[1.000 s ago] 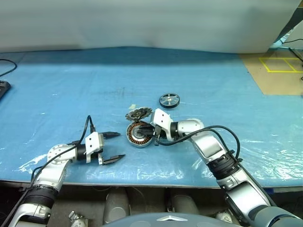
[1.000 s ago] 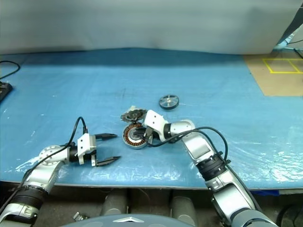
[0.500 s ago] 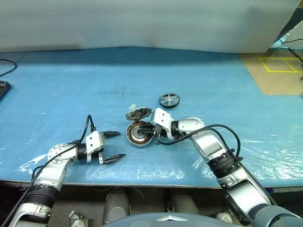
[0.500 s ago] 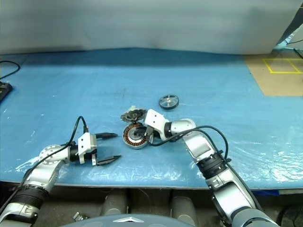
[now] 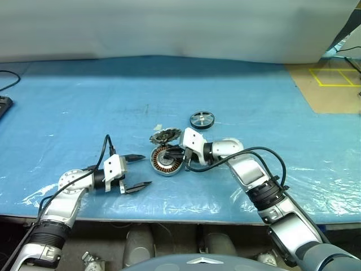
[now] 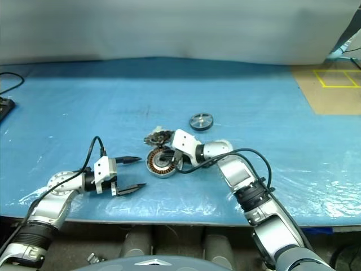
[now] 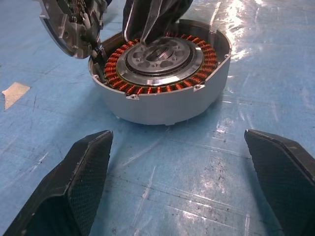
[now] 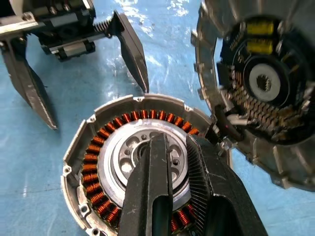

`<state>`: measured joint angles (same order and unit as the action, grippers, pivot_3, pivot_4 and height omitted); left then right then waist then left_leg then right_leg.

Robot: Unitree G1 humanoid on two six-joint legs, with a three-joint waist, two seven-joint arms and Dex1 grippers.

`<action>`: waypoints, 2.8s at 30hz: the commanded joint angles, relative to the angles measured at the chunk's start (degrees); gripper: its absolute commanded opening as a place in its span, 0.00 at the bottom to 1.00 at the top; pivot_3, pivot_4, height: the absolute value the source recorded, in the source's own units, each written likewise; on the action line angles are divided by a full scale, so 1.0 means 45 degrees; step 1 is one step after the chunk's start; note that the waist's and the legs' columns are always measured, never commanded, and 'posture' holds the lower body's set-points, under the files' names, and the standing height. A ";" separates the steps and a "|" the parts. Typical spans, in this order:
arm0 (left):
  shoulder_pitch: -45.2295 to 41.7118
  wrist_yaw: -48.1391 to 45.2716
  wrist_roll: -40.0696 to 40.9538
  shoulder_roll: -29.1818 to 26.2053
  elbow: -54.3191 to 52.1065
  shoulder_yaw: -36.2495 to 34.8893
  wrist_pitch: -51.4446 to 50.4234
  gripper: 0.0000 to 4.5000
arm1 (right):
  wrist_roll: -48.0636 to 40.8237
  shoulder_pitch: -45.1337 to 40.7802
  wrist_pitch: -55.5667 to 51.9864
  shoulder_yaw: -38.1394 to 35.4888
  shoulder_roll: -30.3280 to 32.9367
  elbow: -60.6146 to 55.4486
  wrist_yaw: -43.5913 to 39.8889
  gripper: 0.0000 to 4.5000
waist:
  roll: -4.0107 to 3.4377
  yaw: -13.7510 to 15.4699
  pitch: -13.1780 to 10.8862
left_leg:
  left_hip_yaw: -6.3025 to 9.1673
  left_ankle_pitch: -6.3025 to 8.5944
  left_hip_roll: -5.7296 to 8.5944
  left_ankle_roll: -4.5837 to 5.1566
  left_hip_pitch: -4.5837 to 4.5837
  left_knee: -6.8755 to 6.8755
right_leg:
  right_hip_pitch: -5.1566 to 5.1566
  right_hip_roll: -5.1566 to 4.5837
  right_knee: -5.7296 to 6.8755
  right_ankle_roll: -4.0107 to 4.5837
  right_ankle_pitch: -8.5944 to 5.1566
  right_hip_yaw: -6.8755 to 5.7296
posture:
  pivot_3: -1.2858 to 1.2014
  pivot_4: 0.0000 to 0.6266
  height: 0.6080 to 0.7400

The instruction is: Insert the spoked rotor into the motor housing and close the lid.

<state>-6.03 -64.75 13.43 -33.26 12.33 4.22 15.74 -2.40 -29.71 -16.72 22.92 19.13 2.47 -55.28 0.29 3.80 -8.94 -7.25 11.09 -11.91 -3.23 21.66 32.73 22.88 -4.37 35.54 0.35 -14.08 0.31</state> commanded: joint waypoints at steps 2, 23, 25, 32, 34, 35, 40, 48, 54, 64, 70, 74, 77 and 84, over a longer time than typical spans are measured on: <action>0.0039 0.0008 0.0058 0.0010 -0.0376 0.0029 0.0063 1.00 | -0.0359 -0.0076 -0.0201 -0.0234 0.0202 -0.1021 -0.0228 0.13 | 0.0000 0.0000 0.0000 | 0.0000 0.0000 0.0000 0.0000 0.0000 0.0000 | 0.0000 0.0000 0.0000 0.0000 0.0000 -0.0001 | 0.52 0.24 1.00; 0.0245 0.0014 -0.0015 -0.0123 -0.0154 -0.0099 0.0328 1.00 | -0.0661 0.0224 -0.0274 -0.0107 -0.0493 0.0035 -0.0374 0.00 | 0.0000 -0.0005 0.0000 | 0.0000 0.0000 0.0000 0.0000 0.0000 0.0000 | 0.0002 -0.0001 0.0002 0.0005 -0.0003 -0.0002 | 0.52 0.24 1.00; 0.0242 0.0018 -0.0044 -0.0133 -0.0133 -0.0095 0.0345 1.00 | -0.0667 0.0240 -0.0433 -0.0048 -0.0481 0.0036 -0.0436 0.00 | 0.0000 -0.0006 0.0000 | 0.0000 0.0000 0.0000 0.0000 0.0000 0.0001 | 0.0002 -0.0001 0.0001 0.0005 -0.0003 -0.0001 | 0.52 0.24 1.00; 0.0206 0.0107 -0.0229 -0.0102 0.0026 -0.0058 0.0462 1.00 | -0.0143 0.0299 -0.0514 0.0318 -0.0297 0.0530 -0.0409 0.00 | 0.0000 -0.0004 0.0000 | 0.0000 0.0000 0.0000 0.0000 -0.0002 0.0000 | 0.0000 0.0000 0.0002 0.0005 -0.0003 -0.0001 | 0.52 0.24 1.00; 0.0194 0.0141 -0.0258 -0.0072 0.0046 -0.0040 0.0481 1.00 | -0.0060 0.0316 -0.0500 0.0374 -0.0233 0.0580 -0.0459 0.00 | 0.0000 -0.0004 0.0000 | 0.0000 0.0000 0.0001 0.0000 -0.0004 0.0001 | -0.0001 -0.0001 0.0002 0.0005 -0.0003 0.0000 | 0.52 0.24 1.00; 0.0186 0.0166 -0.0270 -0.0053 0.0054 -0.0036 0.0492 1.00 | -0.0010 0.0325 -0.0464 0.0411 -0.0193 0.0614 -0.0487 0.00 | 0.0001 -0.0004 0.0001 | -0.0001 0.0000 0.0001 0.0000 -0.0004 0.0001 | -0.0002 -0.0001 0.0002 0.0005 -0.0003 0.0000 | 0.52 0.24 1.00; 0.0208 0.0187 -0.0260 -0.0043 0.0097 -0.0039 0.0537 1.00 | 0.0402 0.0352 -0.0256 0.0736 0.0103 0.0696 -0.0569 0.00 | 0.0001 -0.0004 0.0001 | 0.0000 0.0000 0.0001 0.0000 -0.0005 0.0002 | -0.0004 -0.0001 0.0003 0.0005 -0.0003 0.0000 | 0.52 0.24 1.00; 0.0260 0.0149 -0.0202 -0.0081 0.0119 -0.0057 0.0530 1.00 | 0.1269 0.0337 0.0038 0.1505 0.0577 0.1108 -0.0565 0.00 | 0.0003 0.0001 0.0009 | -0.0001 0.0001 0.0001 0.0000 -0.0045 0.0001 | -0.0044 -0.0003 0.0002 0.0006 -0.0004 0.0004 | 0.52 0.24 1.00; 0.0273 0.0173 -0.0197 -0.0092 0.0064 -0.0072 0.0481 1.00 | 0.1804 0.0238 0.0346 0.1824 0.0803 0.1412 -0.0537 0.00 | 0.0002 0.0002 0.0012 | -0.0003 0.0003 0.0001 0.0001 -0.0122 -0.0008 | -0.0111 -0.0005 -0.0004 0.0012 -0.0009 0.0032 | 0.52 0.24 1.00; 0.0188 0.0221 -0.0212 -0.0024 0.0048 -0.0014 0.0410 1.00 | 0.0677 0.0359 0.0515 0.0844 0.0429 0.0888 -0.0557 0.00 | 0.0001 0.0005 0.0018 | -0.0010 0.0003 0.0002 0.0001 -0.0125 -0.0012 | -0.0109 -0.0004 -0.0015 0.0018 -0.0014 0.0049 | 0.52 0.24 1.00; 0.0131 0.0206 -0.0188 -0.0001 0.0087 -0.0010 0.0377 1.00 | -0.0814 0.0200 -0.0313 -0.0393 0.0226 -0.0179 -0.0712 0.00 | 0.0000 0.0006 0.0016 | -0.0015 0.0002 0.0001 0.0001 -0.0068 -0.0029 | -0.0057 -0.0001 -0.0031 0.0019 -0.0013 0.0045 | 0.52 0.24 1.00; 0.0066 0.0214 -0.0173 0.0016 0.0019 0.0005 0.0297 1.00 | -0.1112 0.0150 -0.0698 -0.0831 0.0312 -0.0645 -0.0576 0.00 | 0.0000 0.0004 0.0016 | -0.0014 0.0000 -0.0001 0.0000 -0.0015 -0.0028 | 0.0000 0.0004 -0.0025 0.0016 -0.0010 0.0038 | 0.52 0.24 1.00; -0.0002 0.0231 -0.0153 0.0060 -0.0036 0.0020 0.0216 1.00 | -0.1194 0.0231 -0.0922 -0.1104 0.0477 -0.0949 -0.0427 0.00 | 0.0000 0.0003 0.0016 | -0.0014 0.0000 0.0000 0.0000 -0.0015 -0.0036 | 0.0001 0.0004 -0.0026 0.0015 -0.0010 0.0033 | 0.52 0.24 1.00; -0.0108 0.0258 -0.0150 0.0144 -0.0071 0.0036 0.0120 1.00 | -0.1545 0.0700 -0.1447 -0.1287 0.0892 -0.1691 -0.0372 0.00 | 0.0001 0.0008 0.0015 | -0.0014 0.0000 0.0000 -0.0001 -0.0016 -0.0043 | 0.0002 0.0003 -0.0029 0.0014 -0.0010 0.0033 | 0.52 0.24 1.00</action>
<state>-6.22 -63.55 12.19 -32.58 13.35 4.43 16.15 -7.75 -26.42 -22.95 18.51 23.12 -2.63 -57.10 0.29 3.83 -8.87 -7.31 11.09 -11.90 -3.24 21.59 32.53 22.89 -4.35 35.41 0.42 -14.13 0.46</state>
